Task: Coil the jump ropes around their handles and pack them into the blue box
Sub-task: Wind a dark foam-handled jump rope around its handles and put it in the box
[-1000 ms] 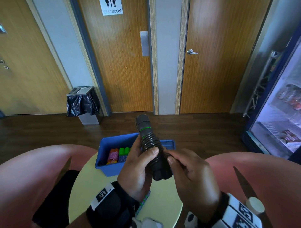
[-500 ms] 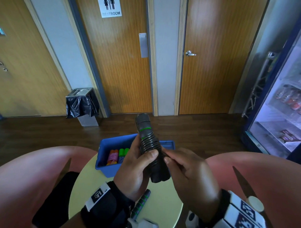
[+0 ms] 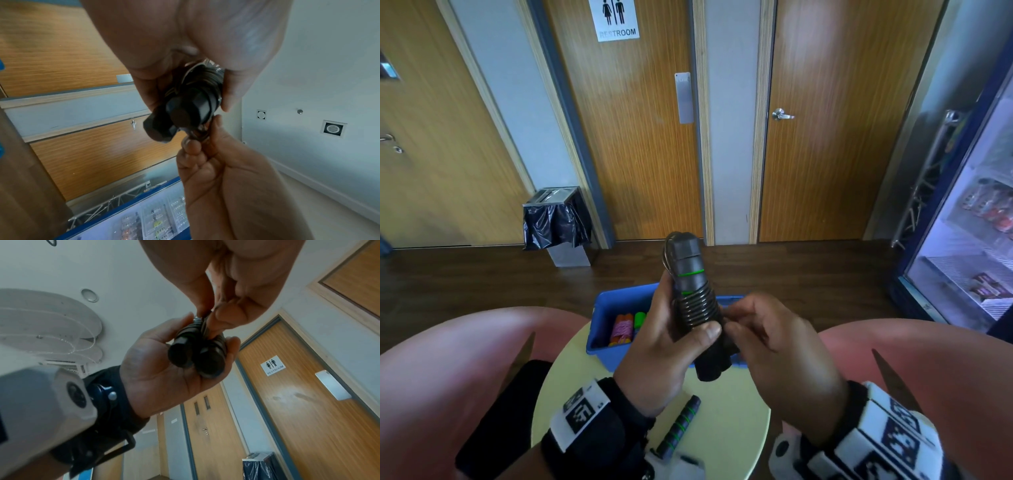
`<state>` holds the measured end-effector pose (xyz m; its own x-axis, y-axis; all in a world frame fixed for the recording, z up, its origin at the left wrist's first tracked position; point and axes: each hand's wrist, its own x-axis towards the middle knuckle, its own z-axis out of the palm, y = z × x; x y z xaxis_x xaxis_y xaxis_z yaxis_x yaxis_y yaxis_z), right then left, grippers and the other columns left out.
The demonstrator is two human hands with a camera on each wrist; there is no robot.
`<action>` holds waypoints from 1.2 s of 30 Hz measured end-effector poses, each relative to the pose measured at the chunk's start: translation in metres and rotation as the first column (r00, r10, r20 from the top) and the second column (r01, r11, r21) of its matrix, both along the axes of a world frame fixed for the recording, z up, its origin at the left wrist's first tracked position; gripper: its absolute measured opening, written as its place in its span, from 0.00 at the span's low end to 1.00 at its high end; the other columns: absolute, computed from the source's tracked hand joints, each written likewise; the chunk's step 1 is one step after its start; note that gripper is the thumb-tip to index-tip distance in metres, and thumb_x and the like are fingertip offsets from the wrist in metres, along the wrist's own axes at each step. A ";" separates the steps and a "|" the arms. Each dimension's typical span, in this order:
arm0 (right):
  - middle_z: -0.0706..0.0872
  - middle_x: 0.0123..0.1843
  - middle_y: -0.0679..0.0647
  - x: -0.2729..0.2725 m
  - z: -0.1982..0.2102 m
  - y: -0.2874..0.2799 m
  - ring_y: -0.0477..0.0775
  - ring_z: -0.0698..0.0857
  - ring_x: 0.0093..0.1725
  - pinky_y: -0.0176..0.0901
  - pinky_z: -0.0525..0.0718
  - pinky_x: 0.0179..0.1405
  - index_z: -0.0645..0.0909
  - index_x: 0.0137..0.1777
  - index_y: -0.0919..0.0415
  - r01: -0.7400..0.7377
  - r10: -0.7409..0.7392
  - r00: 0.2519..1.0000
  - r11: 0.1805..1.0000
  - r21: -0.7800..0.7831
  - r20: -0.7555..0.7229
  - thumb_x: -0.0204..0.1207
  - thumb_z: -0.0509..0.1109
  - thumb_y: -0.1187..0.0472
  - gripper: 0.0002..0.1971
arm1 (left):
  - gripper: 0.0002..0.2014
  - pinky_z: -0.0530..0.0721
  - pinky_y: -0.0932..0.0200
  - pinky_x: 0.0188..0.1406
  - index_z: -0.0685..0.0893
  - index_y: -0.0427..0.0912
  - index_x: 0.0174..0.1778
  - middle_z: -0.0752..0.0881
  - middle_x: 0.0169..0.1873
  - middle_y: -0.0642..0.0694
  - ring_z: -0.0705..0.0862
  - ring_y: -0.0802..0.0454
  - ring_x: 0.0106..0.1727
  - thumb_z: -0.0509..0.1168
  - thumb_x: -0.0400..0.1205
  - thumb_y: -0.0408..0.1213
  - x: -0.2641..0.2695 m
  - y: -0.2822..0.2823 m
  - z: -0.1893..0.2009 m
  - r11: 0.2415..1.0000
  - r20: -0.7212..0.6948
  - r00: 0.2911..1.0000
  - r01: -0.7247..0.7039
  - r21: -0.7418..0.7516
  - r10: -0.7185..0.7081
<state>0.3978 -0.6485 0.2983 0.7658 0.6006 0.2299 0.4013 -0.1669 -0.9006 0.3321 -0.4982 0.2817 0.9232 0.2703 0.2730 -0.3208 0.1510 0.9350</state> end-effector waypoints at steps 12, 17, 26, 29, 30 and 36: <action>0.92 0.41 0.54 -0.008 -0.009 -0.001 0.52 0.90 0.41 0.40 0.86 0.45 0.87 0.50 0.53 -0.061 0.081 0.985 0.989 0.136 -0.151 0.79 0.74 0.66 0.07 | 0.29 0.79 0.42 0.48 0.77 0.42 0.67 0.77 0.49 0.35 0.77 0.37 0.50 0.75 0.69 0.35 -0.015 -0.004 -0.007 0.976 -0.032 0.999 0.017 -0.216 -0.024; 0.91 0.42 0.40 -0.023 -0.008 0.002 0.40 0.89 0.42 0.30 0.83 0.42 0.89 0.51 0.47 -0.047 0.046 0.999 0.993 0.107 0.011 0.80 0.72 0.62 0.09 | 0.33 0.86 0.47 0.40 0.74 0.34 0.70 0.76 0.50 0.32 0.76 0.35 0.49 0.74 0.67 0.33 -0.024 -0.008 -0.004 0.923 -0.001 0.999 0.039 -0.382 -0.043; 0.91 0.41 0.43 -0.030 0.000 0.014 0.44 0.90 0.41 0.49 0.86 0.44 0.89 0.47 0.47 -0.059 0.046 0.994 0.988 0.143 0.096 0.82 0.71 0.63 0.09 | 0.36 0.86 0.50 0.42 0.74 0.35 0.73 0.77 0.52 0.31 0.77 0.36 0.50 0.73 0.67 0.37 -0.028 -0.001 0.005 0.898 -0.005 1.000 -0.020 -0.439 0.020; 0.90 0.41 0.39 -0.034 0.002 0.017 0.42 0.89 0.41 0.45 0.85 0.42 0.87 0.44 0.37 -0.062 0.042 0.989 0.989 0.132 0.145 0.82 0.70 0.62 0.14 | 0.35 0.85 0.50 0.38 0.75 0.36 0.72 0.78 0.50 0.31 0.80 0.38 0.46 0.73 0.66 0.37 -0.030 0.002 0.007 0.890 -0.014 0.999 -0.046 -0.454 0.044; 0.90 0.41 0.40 -0.034 0.001 0.018 0.43 0.88 0.40 0.46 0.84 0.42 0.87 0.43 0.36 -0.064 0.044 0.988 0.990 0.129 0.151 0.82 0.69 0.60 0.14 | 0.35 0.85 0.50 0.36 0.75 0.36 0.71 0.78 0.49 0.32 0.80 0.38 0.44 0.73 0.66 0.38 -0.030 0.004 0.008 0.891 -0.015 0.999 -0.051 -0.452 0.050; 0.90 0.40 0.39 -0.036 -0.001 0.023 0.43 0.89 0.41 0.36 0.84 0.41 0.88 0.43 0.44 -0.029 0.007 0.993 0.982 0.188 0.119 0.82 0.69 0.62 0.12 | 0.38 0.87 0.51 0.40 0.72 0.36 0.74 0.78 0.48 0.34 0.81 0.39 0.45 0.72 0.66 0.37 -0.032 0.007 0.016 0.904 0.011 1.000 -0.020 -0.426 0.028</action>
<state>0.3618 -0.6252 0.2972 0.7163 0.5512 0.4280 0.5070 0.0104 -0.8619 0.3006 -0.4911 0.2973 0.9114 0.3862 0.1423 -0.3443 0.5258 0.7778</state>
